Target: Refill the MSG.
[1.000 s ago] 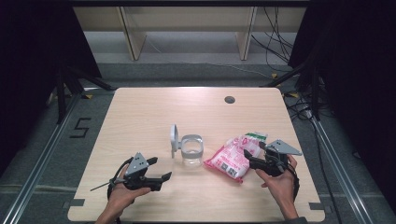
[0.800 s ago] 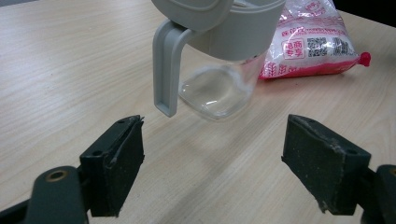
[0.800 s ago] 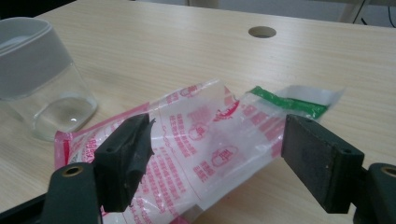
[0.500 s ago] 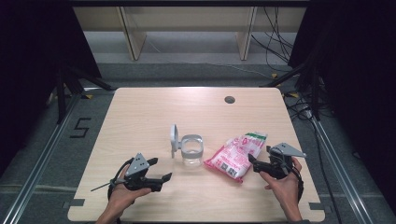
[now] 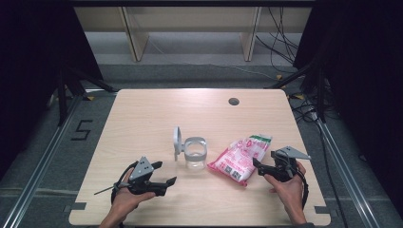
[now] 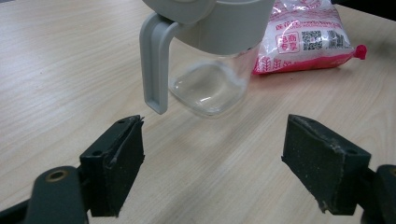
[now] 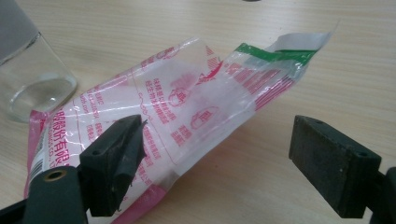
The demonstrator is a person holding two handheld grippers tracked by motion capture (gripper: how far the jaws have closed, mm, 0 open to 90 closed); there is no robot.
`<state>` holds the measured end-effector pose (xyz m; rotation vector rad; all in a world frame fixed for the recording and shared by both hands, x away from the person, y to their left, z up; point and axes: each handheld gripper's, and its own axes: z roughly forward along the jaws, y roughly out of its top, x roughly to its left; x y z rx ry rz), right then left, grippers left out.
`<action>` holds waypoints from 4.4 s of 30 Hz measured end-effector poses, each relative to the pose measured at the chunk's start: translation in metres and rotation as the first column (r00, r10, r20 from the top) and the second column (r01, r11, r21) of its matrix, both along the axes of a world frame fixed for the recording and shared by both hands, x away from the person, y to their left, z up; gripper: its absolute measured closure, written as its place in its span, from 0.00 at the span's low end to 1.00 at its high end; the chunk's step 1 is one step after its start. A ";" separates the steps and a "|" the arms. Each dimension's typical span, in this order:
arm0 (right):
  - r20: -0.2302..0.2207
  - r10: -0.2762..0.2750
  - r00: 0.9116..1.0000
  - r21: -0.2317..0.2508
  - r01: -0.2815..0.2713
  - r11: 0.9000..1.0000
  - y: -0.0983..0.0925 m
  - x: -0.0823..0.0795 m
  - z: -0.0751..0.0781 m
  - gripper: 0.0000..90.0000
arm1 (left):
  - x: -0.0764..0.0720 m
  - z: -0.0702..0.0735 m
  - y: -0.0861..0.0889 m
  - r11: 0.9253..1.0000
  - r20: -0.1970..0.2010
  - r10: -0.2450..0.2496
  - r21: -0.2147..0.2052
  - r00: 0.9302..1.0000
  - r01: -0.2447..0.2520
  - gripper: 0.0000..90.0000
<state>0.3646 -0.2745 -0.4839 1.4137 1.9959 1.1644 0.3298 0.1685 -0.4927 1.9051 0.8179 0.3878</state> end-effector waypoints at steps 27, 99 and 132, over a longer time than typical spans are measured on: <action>-0.043 0.026 0.999 0.036 -0.025 0.999 0.018 0.030 -0.017 0.39 | -0.001 -0.002 -0.004 0.999 -0.003 -0.026 0.019 1.000 0.026 0.22; 0.215 0.289 0.933 0.033 -0.302 0.953 0.066 0.012 0.049 1.00 | -0.007 -0.008 -0.037 0.993 -0.031 -0.115 0.030 0.993 0.116 0.24; 0.324 0.340 0.883 0.045 -0.374 0.926 0.085 -0.010 0.113 1.00 | 0.011 -0.012 -0.135 0.991 0.071 -0.127 0.054 0.989 0.124 0.37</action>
